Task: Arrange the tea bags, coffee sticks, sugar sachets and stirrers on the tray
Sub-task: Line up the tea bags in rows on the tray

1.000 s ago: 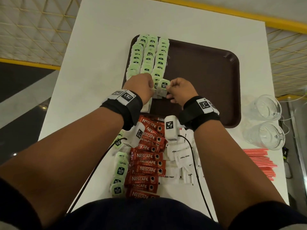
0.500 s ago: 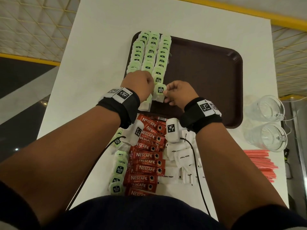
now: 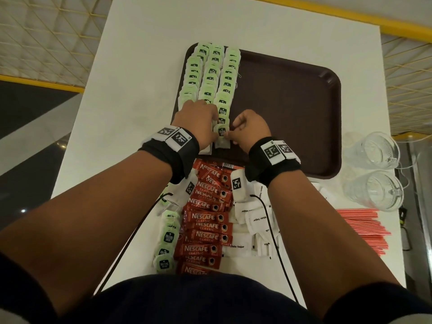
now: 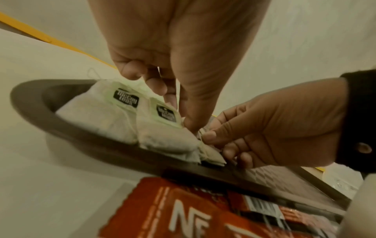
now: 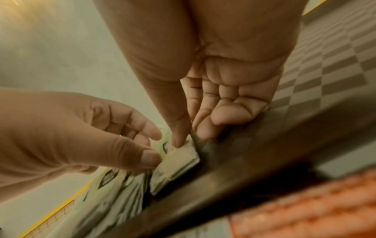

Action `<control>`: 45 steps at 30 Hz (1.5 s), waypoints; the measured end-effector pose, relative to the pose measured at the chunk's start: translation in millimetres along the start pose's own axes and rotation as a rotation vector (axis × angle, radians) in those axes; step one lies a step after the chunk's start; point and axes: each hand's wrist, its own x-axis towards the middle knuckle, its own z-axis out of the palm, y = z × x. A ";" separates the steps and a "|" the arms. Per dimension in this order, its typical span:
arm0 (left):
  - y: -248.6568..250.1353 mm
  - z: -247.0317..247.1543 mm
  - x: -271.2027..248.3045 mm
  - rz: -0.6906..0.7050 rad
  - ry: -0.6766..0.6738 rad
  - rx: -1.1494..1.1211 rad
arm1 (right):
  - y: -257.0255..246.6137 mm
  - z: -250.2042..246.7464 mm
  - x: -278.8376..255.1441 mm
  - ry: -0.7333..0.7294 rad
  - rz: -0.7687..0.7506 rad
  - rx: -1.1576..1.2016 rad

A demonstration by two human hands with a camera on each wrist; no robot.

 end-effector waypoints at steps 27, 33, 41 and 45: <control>-76.3 -33.6 -89.3 0.040 0.103 -0.245 | -20.6 -3.7 -53.2 -0.051 -0.235 -0.287; -104.2 -25.3 -133.2 -0.035 -0.094 -0.220 | -29.6 21.0 -113.0 -0.257 -0.305 -0.400; -105.1 3.7 -164.7 0.007 -0.216 -0.134 | -30.2 77.1 -167.1 -0.433 -0.393 -0.655; -106.8 14.2 -167.3 -0.050 -0.187 -0.066 | -27.8 91.2 -173.8 -0.408 -0.356 -0.714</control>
